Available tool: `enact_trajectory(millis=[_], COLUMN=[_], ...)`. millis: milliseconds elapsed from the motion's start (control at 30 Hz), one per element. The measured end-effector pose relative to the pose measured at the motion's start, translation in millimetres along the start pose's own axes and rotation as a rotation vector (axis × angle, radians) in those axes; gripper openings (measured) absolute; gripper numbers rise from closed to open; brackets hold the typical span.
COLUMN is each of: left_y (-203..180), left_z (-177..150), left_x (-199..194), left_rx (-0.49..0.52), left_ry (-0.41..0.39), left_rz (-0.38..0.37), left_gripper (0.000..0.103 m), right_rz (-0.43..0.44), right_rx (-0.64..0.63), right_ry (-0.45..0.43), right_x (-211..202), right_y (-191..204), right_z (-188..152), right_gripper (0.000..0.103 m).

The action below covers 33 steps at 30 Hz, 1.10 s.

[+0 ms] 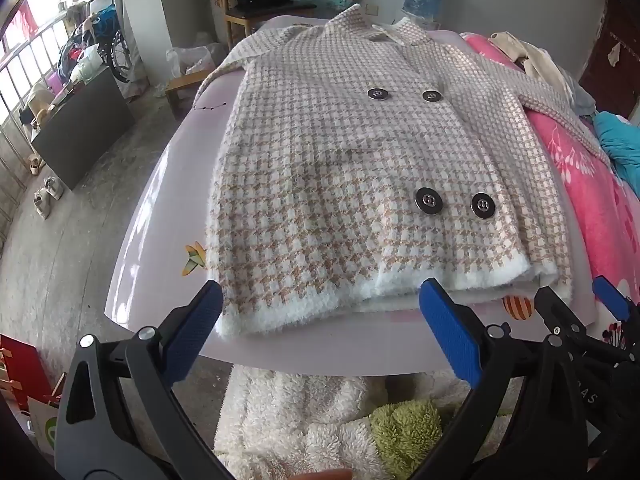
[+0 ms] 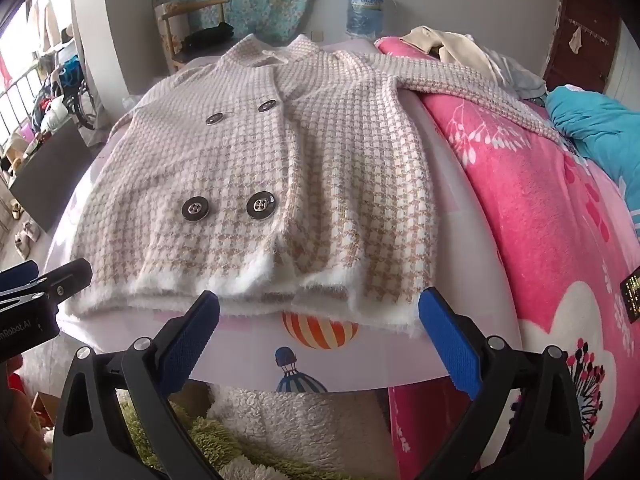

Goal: Fold large clothes

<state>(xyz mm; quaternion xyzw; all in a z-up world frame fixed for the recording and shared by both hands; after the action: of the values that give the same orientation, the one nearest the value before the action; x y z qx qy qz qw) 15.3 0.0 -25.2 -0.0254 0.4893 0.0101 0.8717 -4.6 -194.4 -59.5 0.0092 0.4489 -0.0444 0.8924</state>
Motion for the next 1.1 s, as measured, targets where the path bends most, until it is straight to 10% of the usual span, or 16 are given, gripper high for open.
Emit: enact_trajectory(millis=[1100], left_y=[0.3], left_z=[0.9], left_x=[-3.1], left_rx=[-0.001], left_ry=[0.006], left_rz=[-0.003], left_gripper=[0.095], right_rz=[-0.013], right_rx=[-0.006], right_ry=[-0.007], right_x=[-2.4], right_y=[0.5], right_z=[4.7], right_gripper=[0.097])
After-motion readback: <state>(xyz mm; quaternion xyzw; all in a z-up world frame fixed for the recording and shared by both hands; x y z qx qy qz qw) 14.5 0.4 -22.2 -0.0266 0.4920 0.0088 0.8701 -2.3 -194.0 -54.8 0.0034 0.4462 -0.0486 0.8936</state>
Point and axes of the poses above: each gripper's, at about its wrist camera, not at the fingertips, and x roughly the way its jaws point, y to its left, z to its top, the point moved 3 cm from there along x, roughly the way its jaws point
